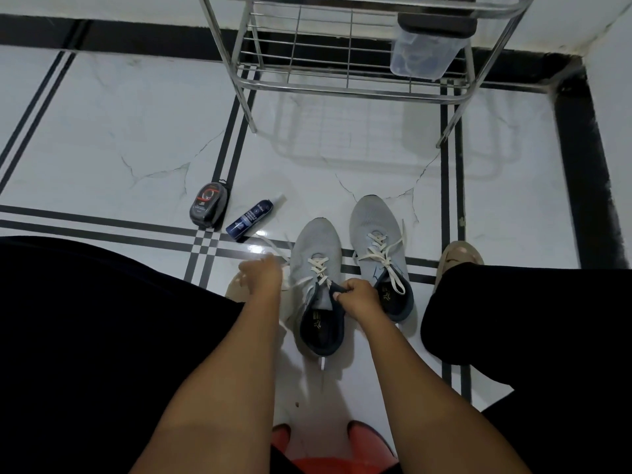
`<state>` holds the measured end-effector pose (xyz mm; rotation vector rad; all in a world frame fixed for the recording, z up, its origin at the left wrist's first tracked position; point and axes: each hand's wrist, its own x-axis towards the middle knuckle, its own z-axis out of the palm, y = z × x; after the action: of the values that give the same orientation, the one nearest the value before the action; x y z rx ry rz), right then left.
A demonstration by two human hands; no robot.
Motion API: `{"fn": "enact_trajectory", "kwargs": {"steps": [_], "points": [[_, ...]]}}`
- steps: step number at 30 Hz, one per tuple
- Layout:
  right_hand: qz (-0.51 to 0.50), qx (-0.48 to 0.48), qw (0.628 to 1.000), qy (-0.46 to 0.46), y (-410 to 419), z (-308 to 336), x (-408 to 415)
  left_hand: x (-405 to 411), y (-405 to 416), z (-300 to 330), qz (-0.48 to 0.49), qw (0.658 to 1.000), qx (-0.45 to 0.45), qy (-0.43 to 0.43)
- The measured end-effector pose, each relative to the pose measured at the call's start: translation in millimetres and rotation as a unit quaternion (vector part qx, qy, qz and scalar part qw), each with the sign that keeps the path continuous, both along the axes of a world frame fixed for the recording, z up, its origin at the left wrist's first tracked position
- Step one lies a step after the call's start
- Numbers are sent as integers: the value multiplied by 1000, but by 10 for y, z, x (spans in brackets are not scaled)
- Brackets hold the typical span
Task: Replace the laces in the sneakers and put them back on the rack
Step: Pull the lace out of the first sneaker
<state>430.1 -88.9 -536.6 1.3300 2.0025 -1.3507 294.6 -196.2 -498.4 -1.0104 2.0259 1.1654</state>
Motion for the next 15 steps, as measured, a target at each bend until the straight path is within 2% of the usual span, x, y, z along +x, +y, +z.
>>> {"fn": "enact_trajectory", "kwargs": {"steps": [1, 2, 4, 6, 7, 9, 11, 12, 15], "points": [[12, -1, 1000, 6, 1, 13, -5, 53, 0, -53, -135, 985, -107, 25], [31, 6, 999, 19, -9, 37, -28, 144, 8, -87, -236, 954, -171, 64], [74, 36, 994, 67, -36, 93, -106, 347, -12, -117, -334, 894, -256, 151], [136, 85, 983, 89, -45, 140, -212, 541, -35, -137, -448, 825, -285, 195], [168, 106, 977, 79, -46, 152, -257, 604, -51, -158, -499, 804, -262, 190], [215, 117, 968, 52, -5, 163, -310, 671, -73, -161, -554, 791, -204, 159], [262, 122, 956, 49, 27, 156, -324, 658, -75, -165, -585, 771, -188, 168], [283, 124, 950, 46, 33, 160, -321, 635, -66, -167, -583, 771, -186, 175], [360, 149, 920, 39, 9, 147, -337, 566, -79, -189, -505, 836, -154, 150]]}}
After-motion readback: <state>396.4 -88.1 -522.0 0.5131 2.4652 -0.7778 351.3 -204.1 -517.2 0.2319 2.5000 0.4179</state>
